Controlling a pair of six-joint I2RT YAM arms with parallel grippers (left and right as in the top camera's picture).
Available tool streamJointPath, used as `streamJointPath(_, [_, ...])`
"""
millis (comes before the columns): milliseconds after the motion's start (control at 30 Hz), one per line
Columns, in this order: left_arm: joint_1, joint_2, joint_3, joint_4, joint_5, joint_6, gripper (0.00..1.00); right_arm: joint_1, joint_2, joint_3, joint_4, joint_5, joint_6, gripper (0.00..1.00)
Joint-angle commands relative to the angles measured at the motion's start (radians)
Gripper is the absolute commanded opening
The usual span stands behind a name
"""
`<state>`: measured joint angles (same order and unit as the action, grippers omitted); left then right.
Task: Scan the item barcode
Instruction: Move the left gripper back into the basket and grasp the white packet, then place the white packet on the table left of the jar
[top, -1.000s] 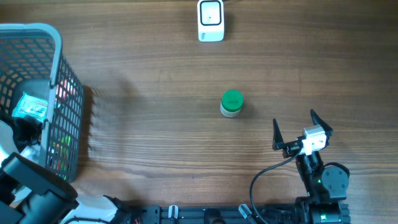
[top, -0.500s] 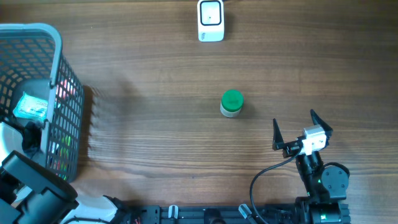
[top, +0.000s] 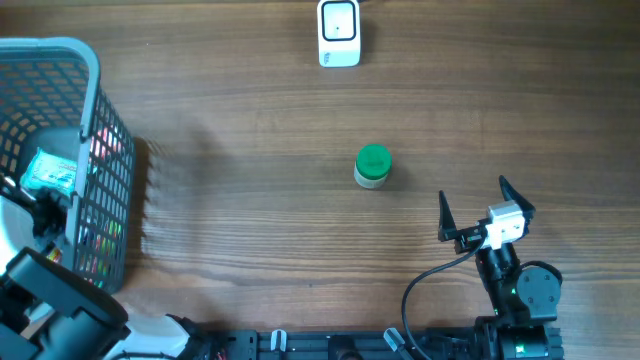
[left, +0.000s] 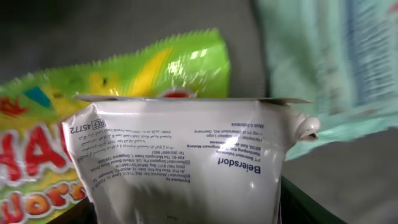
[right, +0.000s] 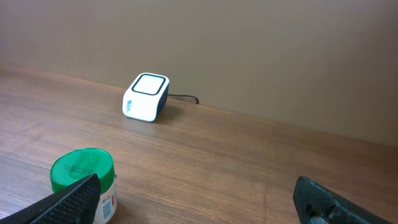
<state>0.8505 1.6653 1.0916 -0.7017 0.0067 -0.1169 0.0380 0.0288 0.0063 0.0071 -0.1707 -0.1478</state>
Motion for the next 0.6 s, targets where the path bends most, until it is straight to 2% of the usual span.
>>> streamJointPath(0, [0.005,-0.086,0.070,0.003,0.027,-0.002,0.62,0.004,-0.005,-0.001,0.003,0.015,-0.010,1.00])
streamJointPath(200, [0.005,-0.188,0.087,0.009,0.033,-0.003,0.63,0.004,-0.005,-0.001,0.004,0.015,-0.010,1.00])
streamJointPath(300, [0.005,-0.265,0.087,0.034,0.146,-0.005,0.65,0.004,-0.005,-0.001,0.004,0.015,-0.010,1.00])
streamJointPath(567, [0.005,-0.531,0.087,0.195,0.459,-0.239,0.66,0.004,-0.005,-0.001,0.004,0.015,-0.010,1.00])
